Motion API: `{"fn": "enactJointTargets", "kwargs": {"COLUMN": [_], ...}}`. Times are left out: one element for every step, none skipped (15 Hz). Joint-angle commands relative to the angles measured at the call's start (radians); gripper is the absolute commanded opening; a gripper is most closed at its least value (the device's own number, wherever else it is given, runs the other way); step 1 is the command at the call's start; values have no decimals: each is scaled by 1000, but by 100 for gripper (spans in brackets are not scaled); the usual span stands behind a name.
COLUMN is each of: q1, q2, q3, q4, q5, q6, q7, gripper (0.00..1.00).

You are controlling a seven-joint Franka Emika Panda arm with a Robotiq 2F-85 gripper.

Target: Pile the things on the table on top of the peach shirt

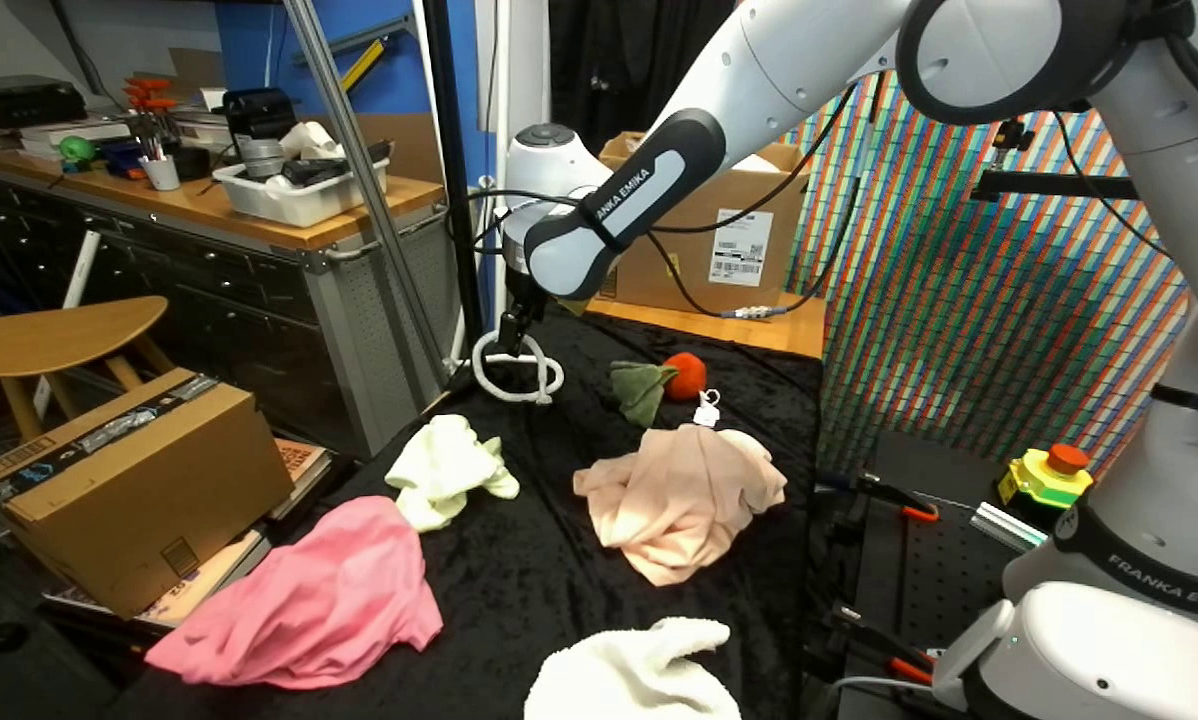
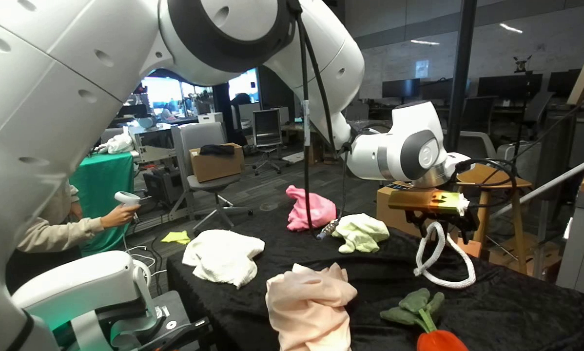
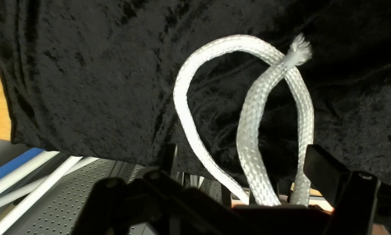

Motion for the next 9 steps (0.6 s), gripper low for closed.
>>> {"fn": "enactJointTargets", "kwargs": {"q1": [-7, -10, -12, -13, -15, -16, -18, -19, -20], "q2": [31, 31, 34, 34, 31, 28, 22, 21, 17], "q3": [-1, 2, 2, 2, 3, 3, 5, 6, 8], "q4": [48, 48, 50, 50, 48, 45, 41, 40, 38], "q5": [-17, -14, -13, -13, -12, -13, -13, -12, -13], "q6": [4, 2, 2, 1, -2, -2, -5, -5, -7], "q7": [17, 15, 15, 14, 12, 10, 6, 5, 1], "gripper": [72, 66, 56, 49, 42, 33, 26, 19, 11]}}
